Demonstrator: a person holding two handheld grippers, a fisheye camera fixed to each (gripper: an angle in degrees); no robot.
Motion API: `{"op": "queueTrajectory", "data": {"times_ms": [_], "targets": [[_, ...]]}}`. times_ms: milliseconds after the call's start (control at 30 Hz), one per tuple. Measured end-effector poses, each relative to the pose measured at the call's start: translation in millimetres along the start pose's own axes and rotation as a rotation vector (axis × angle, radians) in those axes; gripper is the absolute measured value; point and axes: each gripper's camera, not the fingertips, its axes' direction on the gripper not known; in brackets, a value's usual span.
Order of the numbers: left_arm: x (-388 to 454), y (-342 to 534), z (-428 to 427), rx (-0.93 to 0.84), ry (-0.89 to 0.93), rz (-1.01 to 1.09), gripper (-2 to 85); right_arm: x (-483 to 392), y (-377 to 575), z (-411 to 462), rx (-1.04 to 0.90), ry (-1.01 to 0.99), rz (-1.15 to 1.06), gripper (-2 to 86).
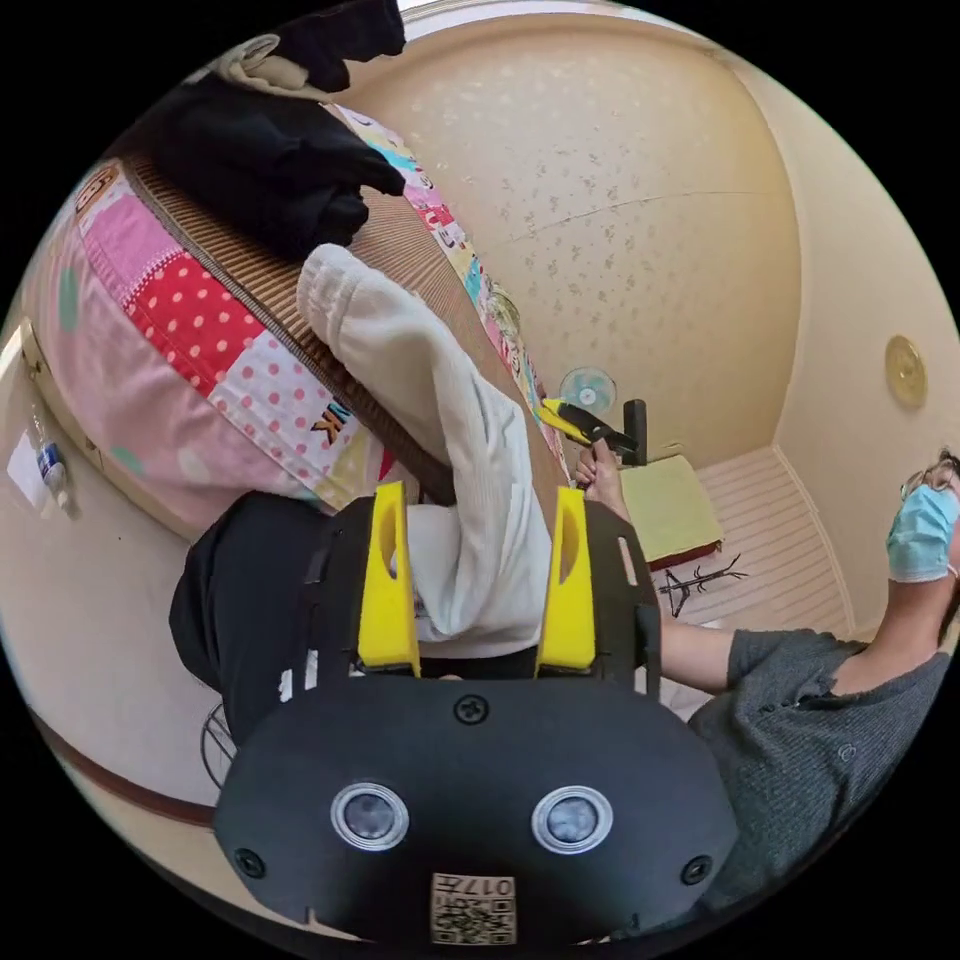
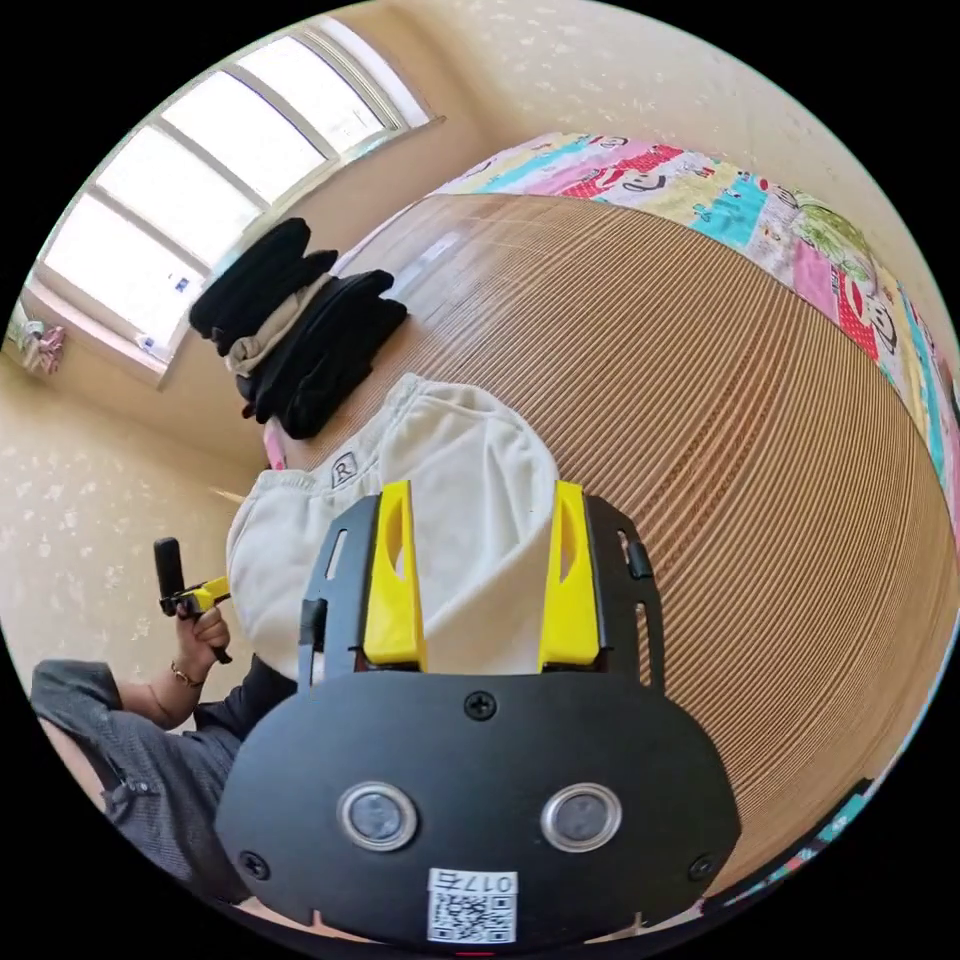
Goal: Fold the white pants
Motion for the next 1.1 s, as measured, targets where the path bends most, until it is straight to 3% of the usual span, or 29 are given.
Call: {"op": "queueTrajectory", "data": {"times_ms": [67,133,233,367,533,600,667,800,933,1033,1100], "targets": [[-5,-14,9,-0.007,-0.036,-0.031,18.8,-7,-26,33,-0.125,0.048,0.001,17.3],[-9,-25,21,-0.03,-0.081,-0.113,11.9,-12,-31,60,-0.232,0.08,0.01,14.4],[8,-20,11,0.049,-0.159,-0.107,5.1,-26,-4,49,-0.187,0.043,-0.004,6.0],[48,-16,-10,0.058,-0.18,0.003,3.8,-68,91,-70,0.17,0.048,0.005,3.4],[200,0,-55,0.188,-0.325,0.514,3.2,-135,247,-225,0.609,0.221,0.074,2.3],[241,5,-61,0.215,-0.351,0.614,3.2,-165,328,-293,0.822,0.308,0.143,2.1],[279,15,-70,0.272,-0.33,0.704,3.2,-186,389,-338,0.997,0.319,0.177,2.1],[365,51,-120,0.548,-0.17,0.837,2.9,-244,519,-417,1.398,0.315,0.141,2.1],[440,99,-162,0.856,-0.069,0.946,3.1,-277,587,-455,1.606,0.274,0.114,2.2],[467,121,-173,0.943,0.028,0.925,3.4,-285,630,-468,1.707,0.165,0.061,2.4],[473,133,-173,0.977,0.076,0.906,3.5,-298,646,-470,1.694,0.25,0.058,2.5]]}}
